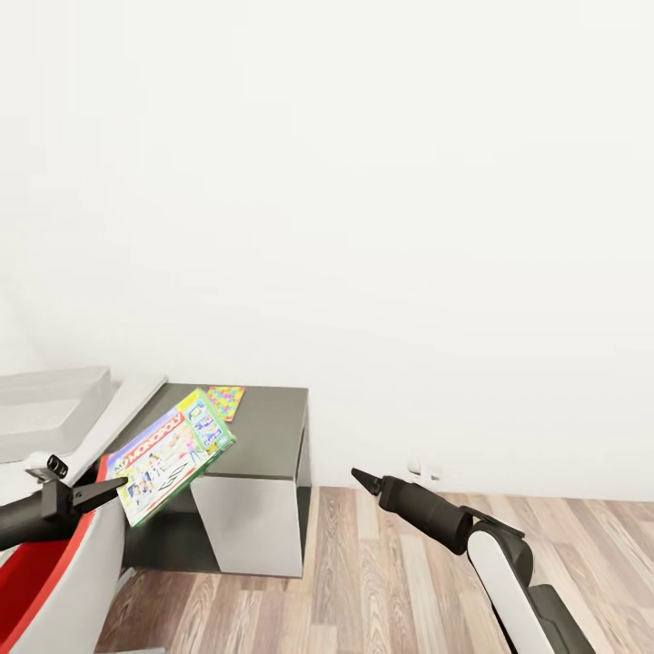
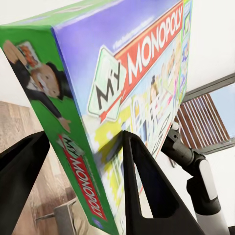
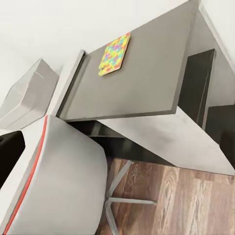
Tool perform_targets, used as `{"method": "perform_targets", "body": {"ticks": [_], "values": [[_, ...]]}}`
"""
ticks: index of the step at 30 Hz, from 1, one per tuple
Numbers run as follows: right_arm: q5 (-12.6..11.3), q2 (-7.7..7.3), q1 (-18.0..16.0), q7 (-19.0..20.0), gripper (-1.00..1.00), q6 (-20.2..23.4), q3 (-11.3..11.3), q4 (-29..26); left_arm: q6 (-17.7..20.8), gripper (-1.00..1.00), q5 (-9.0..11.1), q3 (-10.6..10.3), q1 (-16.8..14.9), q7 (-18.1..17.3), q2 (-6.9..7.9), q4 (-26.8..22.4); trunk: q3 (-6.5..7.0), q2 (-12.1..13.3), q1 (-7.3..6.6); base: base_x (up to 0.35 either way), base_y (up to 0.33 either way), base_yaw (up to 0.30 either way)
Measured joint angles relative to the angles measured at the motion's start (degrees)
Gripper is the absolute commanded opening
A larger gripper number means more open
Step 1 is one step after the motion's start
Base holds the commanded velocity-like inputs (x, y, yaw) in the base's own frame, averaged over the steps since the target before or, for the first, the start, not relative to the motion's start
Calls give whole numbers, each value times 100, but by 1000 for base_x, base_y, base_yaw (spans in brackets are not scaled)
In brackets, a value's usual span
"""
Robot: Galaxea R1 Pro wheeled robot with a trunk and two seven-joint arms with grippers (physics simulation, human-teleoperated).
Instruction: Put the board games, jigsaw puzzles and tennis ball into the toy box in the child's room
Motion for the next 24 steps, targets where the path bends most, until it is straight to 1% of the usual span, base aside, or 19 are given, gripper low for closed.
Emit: {"method": "perform_targets", "body": {"ticks": [3, 7, 9, 14, 20, 22, 24], "values": [[0, 0, -1, 0, 100, 0, 1, 0, -2, -100, -1, 1, 2, -2, 0, -1, 0, 1, 1, 195, 114, 141], [1, 1, -1, 0, 100, 1, 1, 1, -6, -100, -1, -5, 2, -3, 1, 0, 0, 1, 2, 42, 26, 255], [0, 0, -1, 0, 100, 1, 1, 0, -10, -100, -5, -4, 2, -5, 0, 0, 0, 2, 4, -91, 7, 275], [-1, 0, -1, 0, 100, 0, 1, 1, -12, -100, -4, -6, 2, -6, 0, 0, 0, 2, 5, -218, 41, 283], [25, 1, -1, -5, 100, 1, 1, 1, -15, -100, -7, -4, 2, -6, 1, 1, 0, 1, 3, -40, 7, 291], [291, 9, -1, -19, 100, -6, -3, 22, -19, -100, -6, -7, 2, -6, 1, 1, 0, 1, 3, -3, 1, 292], [661, 76, -17, -26, 100, -93, -11, 91, -21, -100, -6, -8, 2, -6, 1, 1, 0, 1, 3, -1, 0, 291]]}}
